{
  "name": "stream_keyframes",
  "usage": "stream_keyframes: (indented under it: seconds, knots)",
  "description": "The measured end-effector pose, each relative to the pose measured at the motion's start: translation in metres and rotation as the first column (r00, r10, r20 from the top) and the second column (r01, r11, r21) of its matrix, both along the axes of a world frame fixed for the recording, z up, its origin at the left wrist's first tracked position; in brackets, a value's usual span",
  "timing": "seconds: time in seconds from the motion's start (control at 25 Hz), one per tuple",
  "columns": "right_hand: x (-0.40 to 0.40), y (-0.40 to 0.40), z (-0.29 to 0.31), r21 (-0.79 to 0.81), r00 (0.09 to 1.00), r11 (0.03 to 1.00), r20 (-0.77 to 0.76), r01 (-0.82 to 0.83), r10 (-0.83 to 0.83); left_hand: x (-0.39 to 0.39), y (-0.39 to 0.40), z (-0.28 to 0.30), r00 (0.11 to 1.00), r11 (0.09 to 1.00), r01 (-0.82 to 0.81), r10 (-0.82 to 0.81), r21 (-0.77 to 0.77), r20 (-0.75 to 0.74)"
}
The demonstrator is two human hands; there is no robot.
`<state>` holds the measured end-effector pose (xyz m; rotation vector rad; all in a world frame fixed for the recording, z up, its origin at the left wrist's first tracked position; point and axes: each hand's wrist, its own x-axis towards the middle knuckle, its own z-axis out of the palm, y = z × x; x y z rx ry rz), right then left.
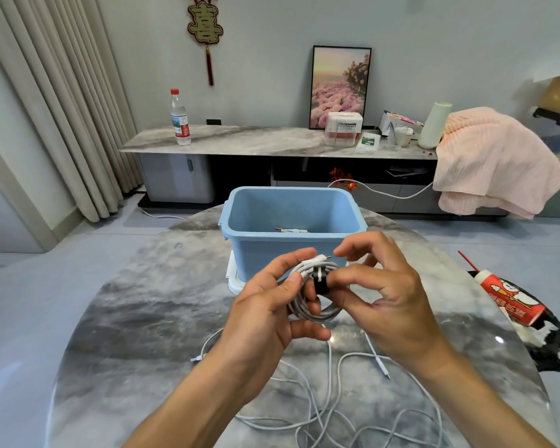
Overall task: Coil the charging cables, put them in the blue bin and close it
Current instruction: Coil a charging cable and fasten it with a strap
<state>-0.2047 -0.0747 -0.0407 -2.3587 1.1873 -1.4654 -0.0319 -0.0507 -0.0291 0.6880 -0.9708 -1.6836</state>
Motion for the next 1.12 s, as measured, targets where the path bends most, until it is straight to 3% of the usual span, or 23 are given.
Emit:
stream_keyframes:
  seconds: [0.12, 0.32, 0.68, 1.12]
  knots:
    - [-0.008, -0.004, 0.003, -0.160, 0.985, 0.987, -0.171, 0.005, -0.032, 0.000, 0.000, -0.001, 0.999, 0.999, 0.027, -0.025, -0.040, 0.044]
    - [-0.011, -0.005, 0.004, -0.147, 0.983, 0.989, -0.184, -0.010, -0.017, -0.003, 0.002, -0.003, 0.987, 0.990, 0.073, -0.055, -0.123, 0.150]
    - [0.000, 0.002, -0.009, -0.444, 0.968, 0.889, -0.159, 0.107, -0.196, 0.001, 0.000, 0.002, 0.983, 0.989, 0.083, -0.061, -0.122, 0.174]
    - [0.001, 0.002, -0.016, -0.484, 0.965, 0.867, -0.149, 0.119, -0.216, 0.007, 0.001, 0.010, 0.978, 0.976, 0.191, -0.199, 0.106, 0.069]
